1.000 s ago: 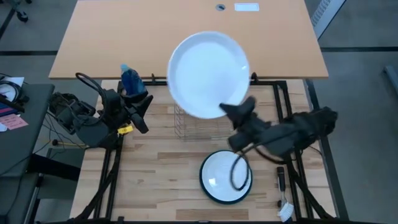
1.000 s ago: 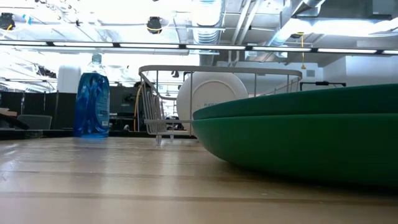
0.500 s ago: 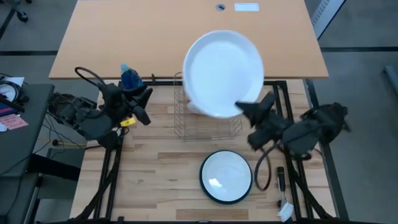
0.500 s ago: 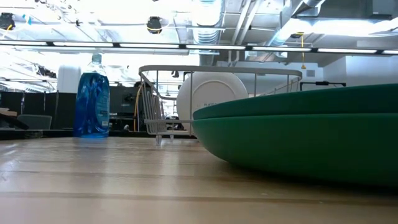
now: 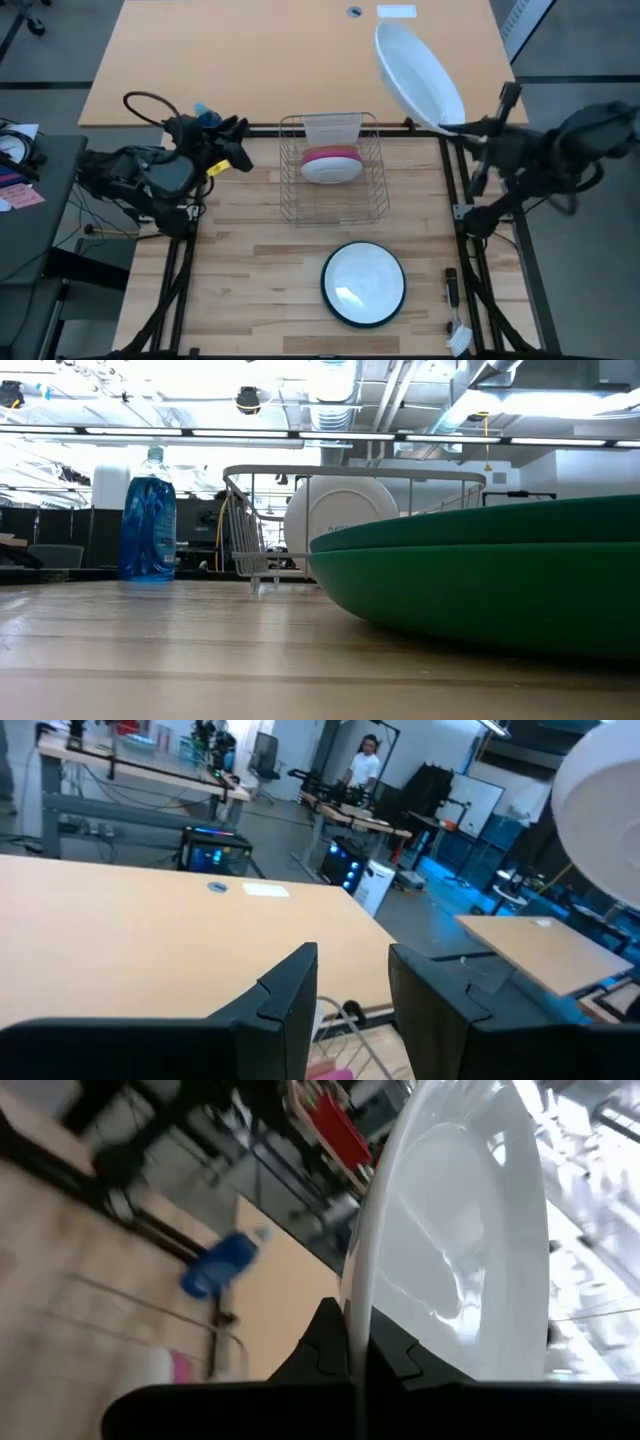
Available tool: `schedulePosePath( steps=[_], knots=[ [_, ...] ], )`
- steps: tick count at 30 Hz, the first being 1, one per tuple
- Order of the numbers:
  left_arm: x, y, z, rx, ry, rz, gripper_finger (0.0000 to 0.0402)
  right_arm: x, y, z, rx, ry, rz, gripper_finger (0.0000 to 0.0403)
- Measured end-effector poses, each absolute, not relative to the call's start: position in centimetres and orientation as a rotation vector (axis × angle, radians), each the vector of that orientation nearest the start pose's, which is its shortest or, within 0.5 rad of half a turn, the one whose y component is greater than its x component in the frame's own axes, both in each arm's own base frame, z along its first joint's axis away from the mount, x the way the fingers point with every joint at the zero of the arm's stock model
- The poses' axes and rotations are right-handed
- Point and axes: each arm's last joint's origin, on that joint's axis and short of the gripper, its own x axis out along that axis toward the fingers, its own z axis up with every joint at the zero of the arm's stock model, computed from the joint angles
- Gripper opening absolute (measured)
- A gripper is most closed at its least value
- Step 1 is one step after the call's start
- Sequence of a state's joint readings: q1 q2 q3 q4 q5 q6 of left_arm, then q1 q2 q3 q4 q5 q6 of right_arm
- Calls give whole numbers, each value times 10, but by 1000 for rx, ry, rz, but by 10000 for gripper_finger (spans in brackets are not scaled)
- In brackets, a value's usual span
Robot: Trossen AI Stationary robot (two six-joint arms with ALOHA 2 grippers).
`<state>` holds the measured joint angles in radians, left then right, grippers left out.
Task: Sort dishes
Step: Put the white plate in the dish rack
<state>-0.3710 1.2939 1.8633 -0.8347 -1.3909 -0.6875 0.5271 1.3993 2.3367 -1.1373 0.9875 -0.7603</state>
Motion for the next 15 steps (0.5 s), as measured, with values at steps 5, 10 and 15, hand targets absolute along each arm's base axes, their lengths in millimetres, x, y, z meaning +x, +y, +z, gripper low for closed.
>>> schedulePosePath(
  steps=[5,10,15],
  knots=[
    [197,-37,519,-415,-181,1051,118,118,40,586,-711,216,-289,0],
    [206,-18,520,-507,-166,975,118,100,25,590,-490,127,-164,0],
    [215,10,527,-486,-124,848,118,95,13,591,-355,84,-40,0]
  ],
)
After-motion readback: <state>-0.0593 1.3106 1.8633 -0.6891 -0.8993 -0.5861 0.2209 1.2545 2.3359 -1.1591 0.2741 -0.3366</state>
